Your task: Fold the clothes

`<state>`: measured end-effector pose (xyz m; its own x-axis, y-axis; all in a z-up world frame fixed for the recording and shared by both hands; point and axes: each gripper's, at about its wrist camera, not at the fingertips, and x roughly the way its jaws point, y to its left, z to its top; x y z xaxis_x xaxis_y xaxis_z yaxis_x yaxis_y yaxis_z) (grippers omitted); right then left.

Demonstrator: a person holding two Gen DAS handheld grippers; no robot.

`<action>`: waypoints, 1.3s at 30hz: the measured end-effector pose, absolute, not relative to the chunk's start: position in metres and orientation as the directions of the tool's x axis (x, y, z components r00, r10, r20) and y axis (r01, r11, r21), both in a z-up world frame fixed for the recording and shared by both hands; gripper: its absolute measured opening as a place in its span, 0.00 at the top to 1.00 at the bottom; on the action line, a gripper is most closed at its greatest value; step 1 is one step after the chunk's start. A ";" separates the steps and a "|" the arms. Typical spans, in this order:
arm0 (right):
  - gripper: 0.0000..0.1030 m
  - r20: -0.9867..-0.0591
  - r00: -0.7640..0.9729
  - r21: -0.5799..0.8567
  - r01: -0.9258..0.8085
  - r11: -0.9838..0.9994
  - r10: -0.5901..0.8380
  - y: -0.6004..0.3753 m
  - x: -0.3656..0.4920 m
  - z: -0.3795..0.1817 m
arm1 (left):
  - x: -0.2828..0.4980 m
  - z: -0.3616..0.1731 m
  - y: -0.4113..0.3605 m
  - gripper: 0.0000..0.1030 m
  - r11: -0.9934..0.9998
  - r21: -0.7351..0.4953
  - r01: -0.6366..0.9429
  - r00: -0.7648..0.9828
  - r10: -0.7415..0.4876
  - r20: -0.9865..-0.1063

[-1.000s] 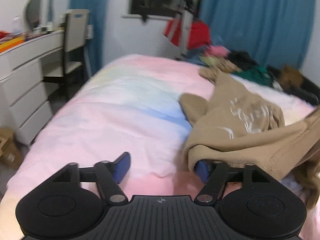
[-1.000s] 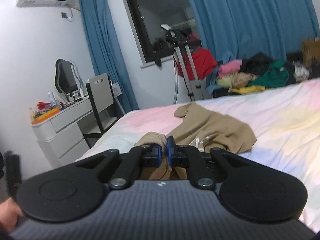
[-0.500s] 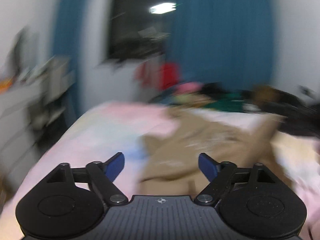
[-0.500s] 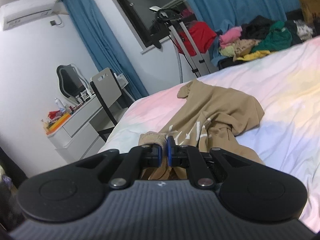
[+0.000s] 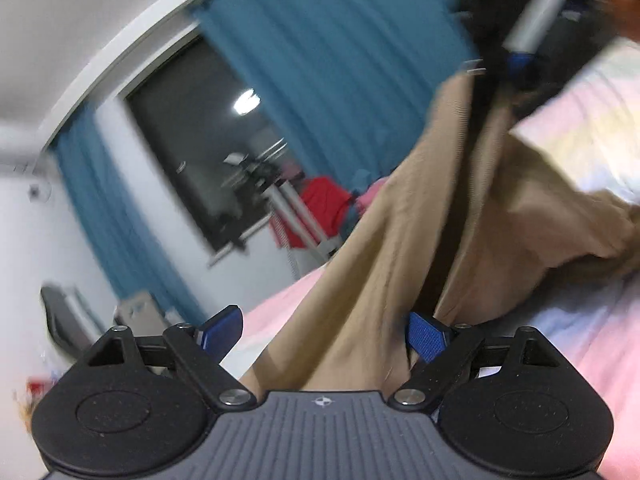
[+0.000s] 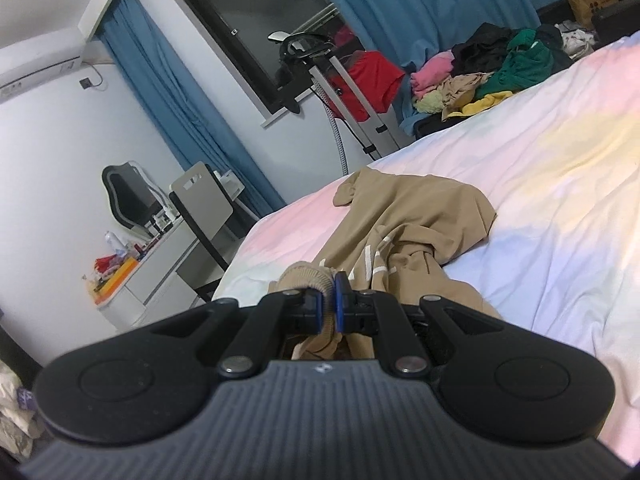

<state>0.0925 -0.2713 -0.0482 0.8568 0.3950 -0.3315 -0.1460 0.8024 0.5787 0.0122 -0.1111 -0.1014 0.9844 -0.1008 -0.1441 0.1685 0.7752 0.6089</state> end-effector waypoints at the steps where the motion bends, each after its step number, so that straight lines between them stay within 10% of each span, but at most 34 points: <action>1: 0.91 -0.332 0.857 0.573 -0.149 0.806 0.394 -0.270 0.093 -0.048 | 0.009 -0.104 -0.116 0.12 0.757 0.629 0.181 0.983 -0.119 -0.139; 19: 0.91 -0.307 0.910 0.529 -0.080 0.845 0.278 -0.272 0.084 -0.056 | -0.026 -0.053 -0.085 0.03 0.875 0.451 -0.174 0.984 0.138 0.112; 30: 0.91 -0.097 0.983 0.381 -0.107 0.918 0.155 -0.252 0.046 -0.032 | 0.005 -0.060 -0.051 0.02 0.891 0.431 -0.144 0.946 0.251 -0.205; 39: 0.82 -0.342 0.932 0.306 -0.007 0.952 0.117 -0.251 0.073 -0.057 | 0.012 -0.026 0.003 0.02 0.960 0.171 -0.222 0.946 0.255 -0.200</action>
